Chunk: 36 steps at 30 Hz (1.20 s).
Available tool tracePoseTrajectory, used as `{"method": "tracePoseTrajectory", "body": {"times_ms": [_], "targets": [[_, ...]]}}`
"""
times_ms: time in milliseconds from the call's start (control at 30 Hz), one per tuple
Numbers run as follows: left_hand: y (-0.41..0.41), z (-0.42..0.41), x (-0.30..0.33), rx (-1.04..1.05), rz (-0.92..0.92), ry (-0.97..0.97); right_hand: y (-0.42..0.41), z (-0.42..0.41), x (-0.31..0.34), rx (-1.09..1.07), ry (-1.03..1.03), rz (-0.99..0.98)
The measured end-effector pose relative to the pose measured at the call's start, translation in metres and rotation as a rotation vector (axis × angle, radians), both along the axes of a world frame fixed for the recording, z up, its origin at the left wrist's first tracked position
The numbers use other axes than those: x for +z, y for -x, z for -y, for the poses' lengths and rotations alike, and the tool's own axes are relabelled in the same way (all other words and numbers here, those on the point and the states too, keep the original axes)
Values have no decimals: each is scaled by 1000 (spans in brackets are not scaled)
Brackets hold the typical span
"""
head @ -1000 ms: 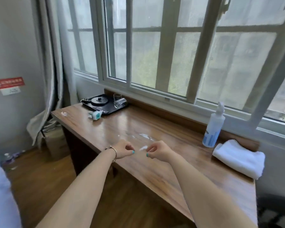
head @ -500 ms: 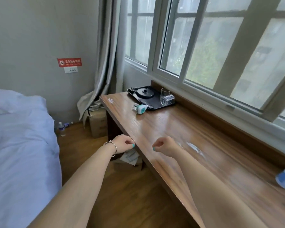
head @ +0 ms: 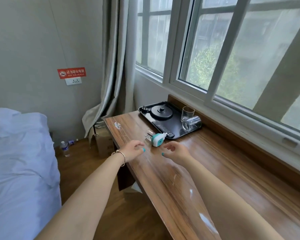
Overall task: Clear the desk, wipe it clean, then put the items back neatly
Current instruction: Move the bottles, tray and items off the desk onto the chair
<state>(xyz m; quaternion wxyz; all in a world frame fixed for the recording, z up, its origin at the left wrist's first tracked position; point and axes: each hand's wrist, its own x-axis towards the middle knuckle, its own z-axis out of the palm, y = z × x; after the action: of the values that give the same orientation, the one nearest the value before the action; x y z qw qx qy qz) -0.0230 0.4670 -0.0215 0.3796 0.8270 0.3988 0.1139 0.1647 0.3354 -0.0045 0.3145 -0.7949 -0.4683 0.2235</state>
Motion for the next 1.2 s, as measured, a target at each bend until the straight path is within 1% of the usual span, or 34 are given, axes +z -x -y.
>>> {"method": "tracePoseTrajectory", "body": {"times_ms": [200,267,367,533,700,800,933,1067,1200], "targets": [[-8,-50,-13,-73,-57,-31,-15,-39,-19,-88,-16,23],[-10,-69,-16,-79,-62,-45,-17,-50,-25,-106,-31,57],[-14,-99,-17,-113,-48,-47,-15,-68,-29,-90,11,128],[-24,-140,-20,-323,-38,-6,-3,-93,-37,-156,43,150],[-36,-170,-31,-529,-63,-3,3,-104,-39,-233,93,255],[-46,-182,-26,-580,-35,-31,10,-109,-36,-266,97,237],[-66,-185,-9,-698,-31,-113,23,-113,-31,-337,25,182],[-81,-187,1,-787,-11,-104,32,-123,-22,-417,-67,148],[-95,-189,9,-795,69,-98,25,-125,-6,-475,-110,140]]}}
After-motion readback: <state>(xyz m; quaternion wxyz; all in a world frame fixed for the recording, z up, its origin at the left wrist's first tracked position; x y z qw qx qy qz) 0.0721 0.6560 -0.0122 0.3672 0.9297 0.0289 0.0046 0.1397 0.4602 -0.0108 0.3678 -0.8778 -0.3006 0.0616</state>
